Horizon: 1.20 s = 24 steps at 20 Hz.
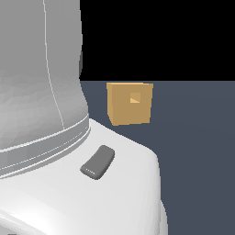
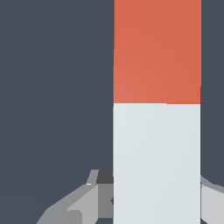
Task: Insert the peg into the horizontal hole in a box.
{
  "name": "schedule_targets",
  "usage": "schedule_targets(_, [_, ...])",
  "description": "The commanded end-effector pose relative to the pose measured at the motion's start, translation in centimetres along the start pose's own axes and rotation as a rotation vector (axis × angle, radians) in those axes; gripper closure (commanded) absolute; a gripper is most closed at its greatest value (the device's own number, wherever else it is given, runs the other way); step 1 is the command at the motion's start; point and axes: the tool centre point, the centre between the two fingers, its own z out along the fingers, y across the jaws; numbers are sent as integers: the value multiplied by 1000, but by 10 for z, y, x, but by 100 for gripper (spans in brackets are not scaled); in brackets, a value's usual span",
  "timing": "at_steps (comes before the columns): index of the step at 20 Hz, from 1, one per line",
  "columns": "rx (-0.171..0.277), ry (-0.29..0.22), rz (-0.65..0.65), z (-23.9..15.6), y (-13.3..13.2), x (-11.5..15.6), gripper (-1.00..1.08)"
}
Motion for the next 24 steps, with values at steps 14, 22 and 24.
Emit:
schedule_targets(14, [0,-2,-133,-25,31,75,108])
schedule_targets(22, [0,-3,-320,-60,56,187,108])
schedule_targets(24, [0,-3,-368,-69,60,217,108])
